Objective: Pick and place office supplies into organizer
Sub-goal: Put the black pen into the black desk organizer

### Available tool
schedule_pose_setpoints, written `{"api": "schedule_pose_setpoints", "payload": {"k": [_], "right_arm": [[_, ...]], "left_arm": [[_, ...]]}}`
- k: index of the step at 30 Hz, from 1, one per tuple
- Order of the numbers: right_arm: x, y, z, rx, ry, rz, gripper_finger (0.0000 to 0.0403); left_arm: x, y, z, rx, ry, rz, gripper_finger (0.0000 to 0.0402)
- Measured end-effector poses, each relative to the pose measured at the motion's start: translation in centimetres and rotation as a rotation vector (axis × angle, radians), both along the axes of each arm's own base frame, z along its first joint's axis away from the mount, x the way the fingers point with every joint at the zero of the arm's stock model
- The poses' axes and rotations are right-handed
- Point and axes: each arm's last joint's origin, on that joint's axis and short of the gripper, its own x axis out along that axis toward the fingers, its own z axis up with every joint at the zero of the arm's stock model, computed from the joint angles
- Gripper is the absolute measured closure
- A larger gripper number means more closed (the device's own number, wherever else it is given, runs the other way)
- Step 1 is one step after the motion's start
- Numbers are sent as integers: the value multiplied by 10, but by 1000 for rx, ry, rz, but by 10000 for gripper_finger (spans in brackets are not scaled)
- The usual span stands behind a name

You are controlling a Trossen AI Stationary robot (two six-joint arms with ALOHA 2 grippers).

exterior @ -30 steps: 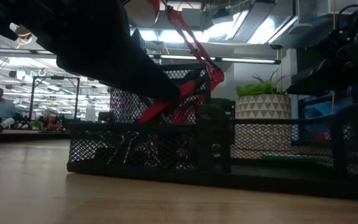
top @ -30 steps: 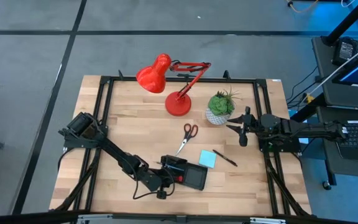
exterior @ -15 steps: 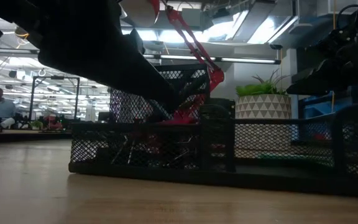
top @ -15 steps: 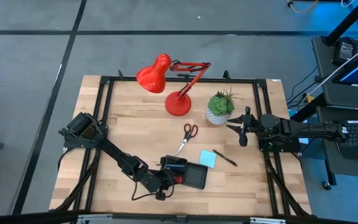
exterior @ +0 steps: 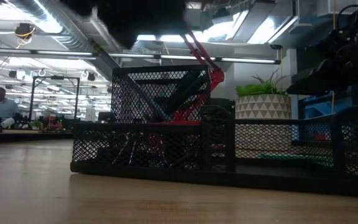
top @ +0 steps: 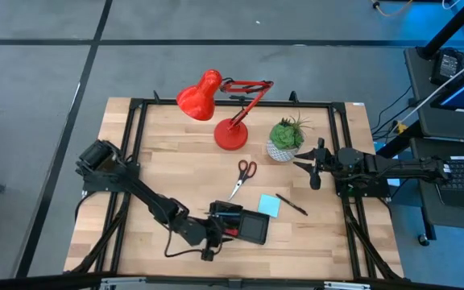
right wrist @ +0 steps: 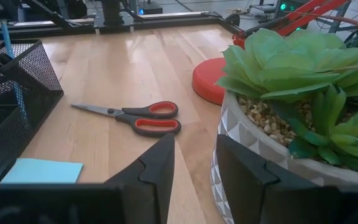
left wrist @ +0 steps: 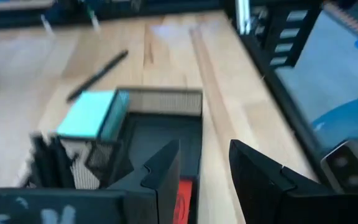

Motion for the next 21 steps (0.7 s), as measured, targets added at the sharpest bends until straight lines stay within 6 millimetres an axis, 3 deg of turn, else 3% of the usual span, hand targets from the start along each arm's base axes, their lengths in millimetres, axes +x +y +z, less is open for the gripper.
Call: {"api": "schedule_pose_setpoints", "payload": {"k": [10, 14, 21], "right_arm": [[0, 0, 0, -3, 0, 1, 280], [0, 0, 0, -3, 0, 1, 280], [0, 0, 0, 27, -8, -8, 280]], "left_arm": [[-24, 16, 65, 157, -119, -68, 270], [-37, 28, 77, 269, -86, 15, 270], [-44, 60, 86, 254, -30, 132, 272]]}}
